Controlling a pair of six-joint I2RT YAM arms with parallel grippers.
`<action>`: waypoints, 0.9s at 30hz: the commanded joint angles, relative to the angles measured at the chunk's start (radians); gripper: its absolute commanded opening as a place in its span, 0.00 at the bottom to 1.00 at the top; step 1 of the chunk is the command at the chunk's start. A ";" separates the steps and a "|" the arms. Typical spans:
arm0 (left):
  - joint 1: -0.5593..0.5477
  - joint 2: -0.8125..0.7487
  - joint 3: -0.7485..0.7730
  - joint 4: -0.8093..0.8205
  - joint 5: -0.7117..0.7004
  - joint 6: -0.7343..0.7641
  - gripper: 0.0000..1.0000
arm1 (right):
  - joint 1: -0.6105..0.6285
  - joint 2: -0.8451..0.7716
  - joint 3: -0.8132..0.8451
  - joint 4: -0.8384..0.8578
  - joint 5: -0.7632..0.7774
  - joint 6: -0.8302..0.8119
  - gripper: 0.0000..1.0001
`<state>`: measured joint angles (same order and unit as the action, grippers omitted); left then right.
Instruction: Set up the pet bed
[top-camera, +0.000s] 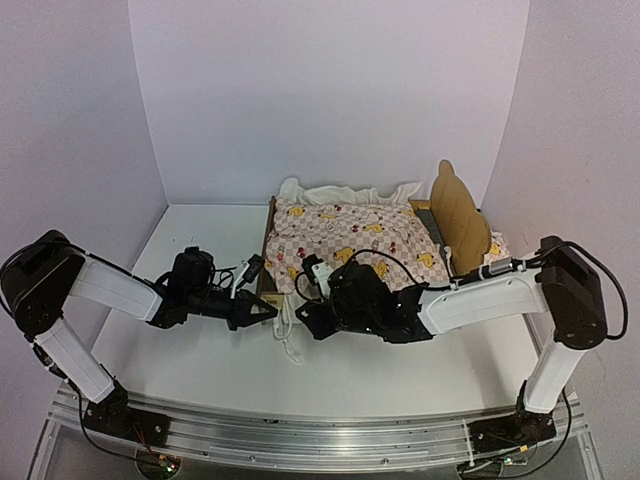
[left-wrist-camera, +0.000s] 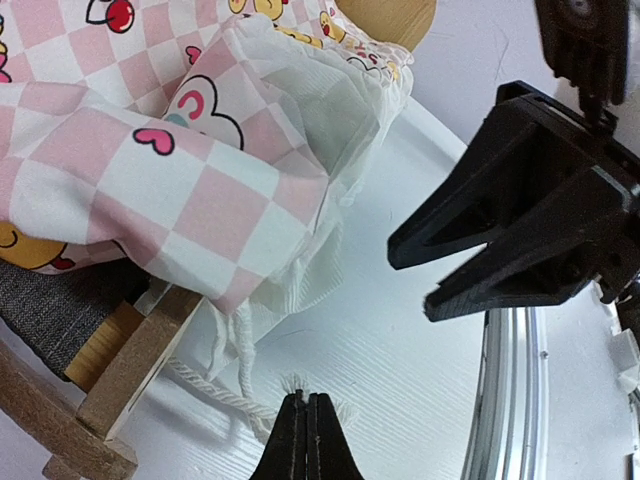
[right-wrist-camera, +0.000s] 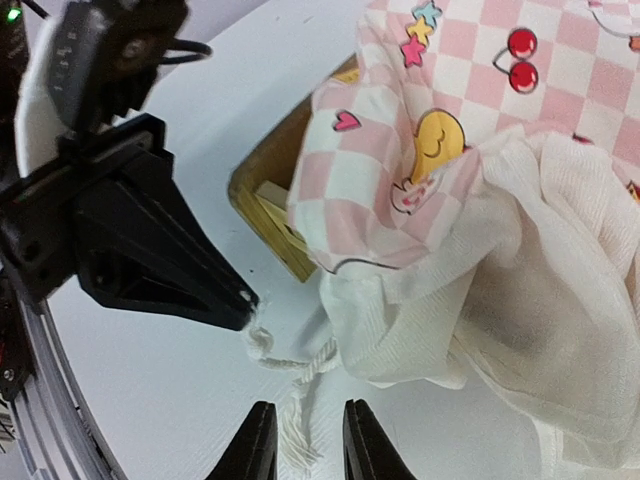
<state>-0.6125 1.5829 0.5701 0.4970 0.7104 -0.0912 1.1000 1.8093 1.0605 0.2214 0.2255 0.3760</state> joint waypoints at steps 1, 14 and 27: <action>0.000 -0.032 0.043 -0.056 -0.017 0.230 0.00 | -0.005 0.084 0.050 0.029 0.088 0.049 0.21; 0.003 -0.034 0.049 -0.085 -0.061 0.230 0.00 | -0.004 0.226 0.114 0.189 0.040 0.151 0.19; 0.003 -0.028 0.035 -0.067 -0.095 0.135 0.00 | 0.049 0.302 0.137 0.254 0.232 0.238 0.18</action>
<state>-0.6121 1.5663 0.5900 0.3939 0.6421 0.0874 1.1148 2.0986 1.1702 0.4225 0.3527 0.5563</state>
